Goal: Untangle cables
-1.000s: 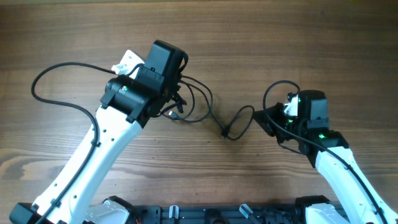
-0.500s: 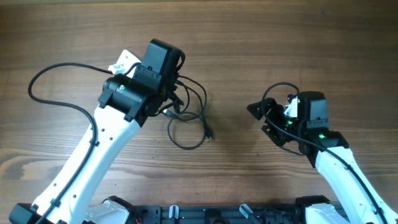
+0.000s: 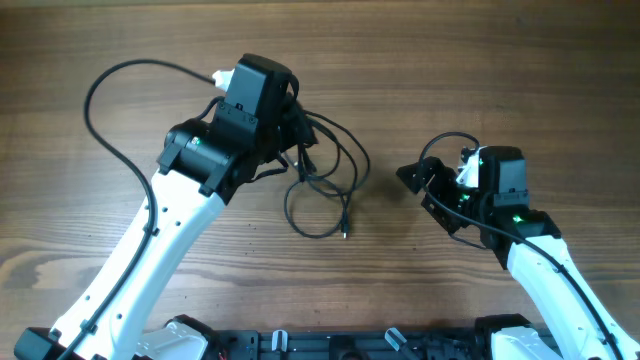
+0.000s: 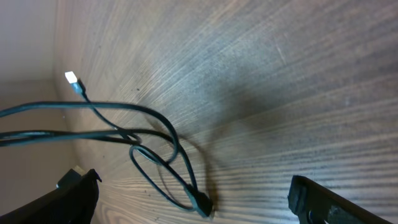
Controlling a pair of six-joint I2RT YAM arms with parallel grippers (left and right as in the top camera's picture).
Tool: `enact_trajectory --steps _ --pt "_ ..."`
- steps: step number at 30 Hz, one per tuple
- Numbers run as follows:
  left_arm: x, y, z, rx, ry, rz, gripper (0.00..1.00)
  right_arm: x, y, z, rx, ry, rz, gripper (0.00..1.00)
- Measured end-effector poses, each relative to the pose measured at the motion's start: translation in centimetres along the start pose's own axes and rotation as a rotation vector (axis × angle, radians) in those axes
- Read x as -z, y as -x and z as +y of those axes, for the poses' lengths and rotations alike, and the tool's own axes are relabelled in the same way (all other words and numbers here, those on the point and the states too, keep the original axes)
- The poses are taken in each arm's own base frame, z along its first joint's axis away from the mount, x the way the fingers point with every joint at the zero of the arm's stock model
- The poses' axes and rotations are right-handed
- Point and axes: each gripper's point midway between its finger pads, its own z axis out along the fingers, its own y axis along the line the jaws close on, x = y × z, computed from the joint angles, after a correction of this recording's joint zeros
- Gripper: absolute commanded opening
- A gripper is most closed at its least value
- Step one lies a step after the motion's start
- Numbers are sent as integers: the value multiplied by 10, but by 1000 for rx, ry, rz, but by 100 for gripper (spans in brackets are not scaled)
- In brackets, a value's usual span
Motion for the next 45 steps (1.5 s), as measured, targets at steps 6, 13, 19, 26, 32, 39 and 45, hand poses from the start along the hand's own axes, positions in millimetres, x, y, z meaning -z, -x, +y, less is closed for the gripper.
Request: enact_trajectory --steps 6,13,19,26,32,39,45 --pt "3 -24 -22 -269 -142 124 4 1 7 20 214 86 -25 100" --pt "16 -59 -41 -599 -349 262 4 8 -3 59 511 286 4 100" --pt "21 -73 -42 -752 -408 296 4 20 -19 86 729 464 30 99" --pt "27 -101 -53 -965 -492 318 4 41 -38 113 892 673 68 100" --pt "28 -102 -54 -990 -501 317 5 49 -46 120 962 742 77 55" --pt "40 -116 -64 -979 -616 370 4 52 -46 124 1009 767 57 48" --pt "42 -118 -65 -983 -637 375 43 54 -46 127 1043 786 43 4"
